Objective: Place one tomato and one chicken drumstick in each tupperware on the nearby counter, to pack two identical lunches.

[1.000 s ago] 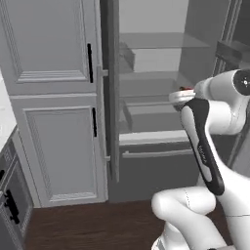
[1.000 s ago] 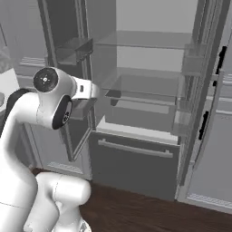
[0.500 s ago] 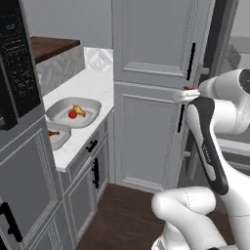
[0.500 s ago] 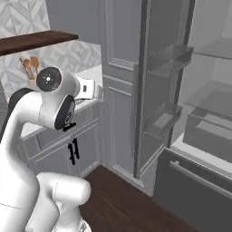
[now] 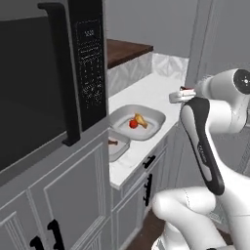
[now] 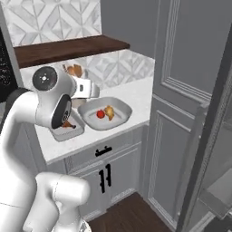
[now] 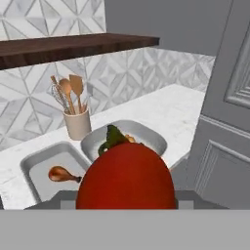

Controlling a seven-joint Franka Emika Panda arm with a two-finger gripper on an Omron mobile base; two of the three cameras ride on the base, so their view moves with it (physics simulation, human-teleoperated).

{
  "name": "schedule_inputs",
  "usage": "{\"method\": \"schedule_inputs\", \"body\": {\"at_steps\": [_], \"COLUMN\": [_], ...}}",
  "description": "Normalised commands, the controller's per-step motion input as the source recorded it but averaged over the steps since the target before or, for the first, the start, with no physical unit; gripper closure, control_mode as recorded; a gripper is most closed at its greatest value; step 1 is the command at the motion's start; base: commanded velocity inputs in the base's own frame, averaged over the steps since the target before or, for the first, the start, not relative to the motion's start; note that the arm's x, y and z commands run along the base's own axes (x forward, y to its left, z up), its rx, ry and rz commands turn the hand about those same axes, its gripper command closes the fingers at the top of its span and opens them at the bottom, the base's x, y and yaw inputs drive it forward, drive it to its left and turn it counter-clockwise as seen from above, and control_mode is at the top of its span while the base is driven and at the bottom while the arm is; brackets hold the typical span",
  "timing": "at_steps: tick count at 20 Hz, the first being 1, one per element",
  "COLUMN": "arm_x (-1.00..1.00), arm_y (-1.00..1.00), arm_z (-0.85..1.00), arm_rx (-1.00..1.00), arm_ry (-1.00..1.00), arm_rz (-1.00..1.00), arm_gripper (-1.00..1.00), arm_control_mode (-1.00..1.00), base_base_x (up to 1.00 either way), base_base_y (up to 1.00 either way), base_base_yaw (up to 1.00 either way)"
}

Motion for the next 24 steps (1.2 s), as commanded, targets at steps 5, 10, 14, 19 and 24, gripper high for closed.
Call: {"method": "schedule_inputs", "body": {"at_steps": [5, 10, 14, 19, 24], "arm_x": [0.0, 0.0, 0.0, 0.0, 0.0], "arm_y": [0.0, 0.0, 0.0, 0.0, 0.0], "arm_z": [0.0, 0.0, 0.0, 0.0, 0.0], "arm_rx": [0.0, 0.0, 0.0, 0.0, 0.0], "arm_ry": [0.0, 0.0, 0.0, 0.0, 0.0], "arm_rz": [0.0, 0.0, 0.0, 0.0, 0.0], "arm_gripper": [1.0, 1.0, 1.0, 1.0, 1.0], "arm_control_mode": [1.0, 1.0, 1.0, 1.0, 1.0], "base_base_x": [0.95, 1.0, 1.0, 1.0, 0.87], "base_base_y": [-0.02, -0.19, -0.36, -0.33, -0.22], "base_base_yaw": [0.49, 0.63, 0.69, 0.69, 0.62]}}
